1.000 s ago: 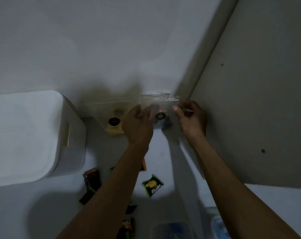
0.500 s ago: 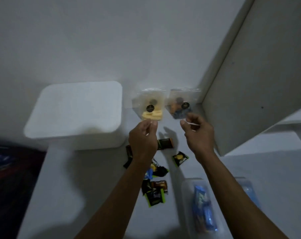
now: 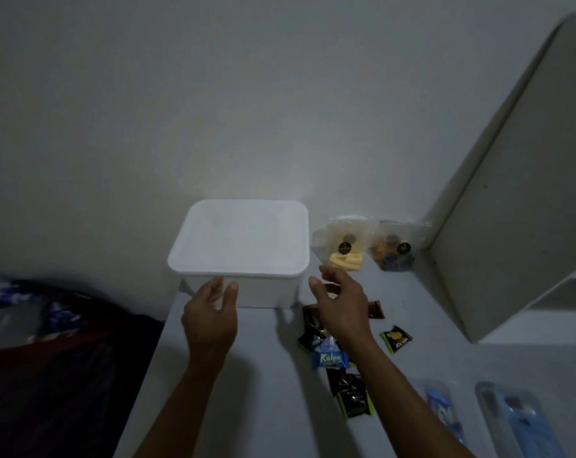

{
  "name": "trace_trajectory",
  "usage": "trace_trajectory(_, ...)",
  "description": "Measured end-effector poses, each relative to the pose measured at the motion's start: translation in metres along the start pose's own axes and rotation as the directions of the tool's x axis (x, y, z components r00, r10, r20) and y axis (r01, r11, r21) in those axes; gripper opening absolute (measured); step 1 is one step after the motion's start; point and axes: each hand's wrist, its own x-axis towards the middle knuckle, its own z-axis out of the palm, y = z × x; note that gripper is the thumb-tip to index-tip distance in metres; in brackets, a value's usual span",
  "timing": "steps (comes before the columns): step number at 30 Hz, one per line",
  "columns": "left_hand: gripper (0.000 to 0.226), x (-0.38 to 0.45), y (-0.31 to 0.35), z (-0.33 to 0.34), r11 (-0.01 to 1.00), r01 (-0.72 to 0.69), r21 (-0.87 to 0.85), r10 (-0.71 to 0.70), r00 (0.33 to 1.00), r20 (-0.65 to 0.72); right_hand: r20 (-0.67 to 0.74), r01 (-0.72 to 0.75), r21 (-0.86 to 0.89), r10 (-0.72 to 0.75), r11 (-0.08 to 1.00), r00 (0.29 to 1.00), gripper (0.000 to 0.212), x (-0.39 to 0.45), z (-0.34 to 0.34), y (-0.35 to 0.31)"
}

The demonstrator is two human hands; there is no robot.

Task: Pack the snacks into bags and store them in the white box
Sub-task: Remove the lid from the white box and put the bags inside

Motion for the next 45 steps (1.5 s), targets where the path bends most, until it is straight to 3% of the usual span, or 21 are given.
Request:
trace_trajectory(5,0.038,0.075,-0.019,-0.004,0.991,-0.098,0.089,0.107,0.988,-0.108,-0.029,0.015,-0.036,-0.016,0.999,0.999,0.051,0.039,0.037,-0.005)
trace_trajectory(8,0.044,0.124,-0.034,0.0,0.963,-0.152,0.221,0.179,0.978,-0.106,-0.043,-0.002,-0.079,-0.002,0.997,0.999,0.06,0.07,0.06,-0.001)
trace_trajectory(14,0.064,0.197,-0.056,0.005,0.92,-0.017,0.392,-0.021,0.996,0.092,-0.022,-0.054,-0.132,0.051,0.99,0.998,0.069,0.115,0.09,0.015)
trace_trajectory(19,0.06,0.209,-0.064,0.007,0.919,-0.022,0.394,-0.025,0.993,0.114,-0.052,-0.068,-0.123,0.062,0.99,0.997,0.068,0.126,0.099,0.028)
trace_trajectory(26,0.063,0.205,-0.058,0.004,0.93,-0.024,0.366,-0.007,0.997,0.083,-0.101,-0.096,-0.081,0.088,0.992,0.991,0.069,0.122,0.105,0.022)
trace_trajectory(31,0.065,0.193,-0.037,-0.016,0.938,-0.109,0.329,0.092,0.993,0.067,-0.139,-0.045,-0.061,0.036,0.997,0.99,0.069,0.106,0.091,-0.006)
trace_trajectory(38,0.066,0.129,-0.027,-0.083,0.932,-0.23,0.281,0.21,0.973,0.101,-0.174,0.036,-0.107,-0.054,0.994,0.983,0.074,0.016,0.069,-0.031)
trace_trajectory(45,0.07,0.028,-0.077,-0.165,0.974,-0.051,0.22,0.011,0.984,0.18,-0.153,-0.015,-0.175,-0.012,0.985,0.988,0.077,-0.121,0.072,0.004)
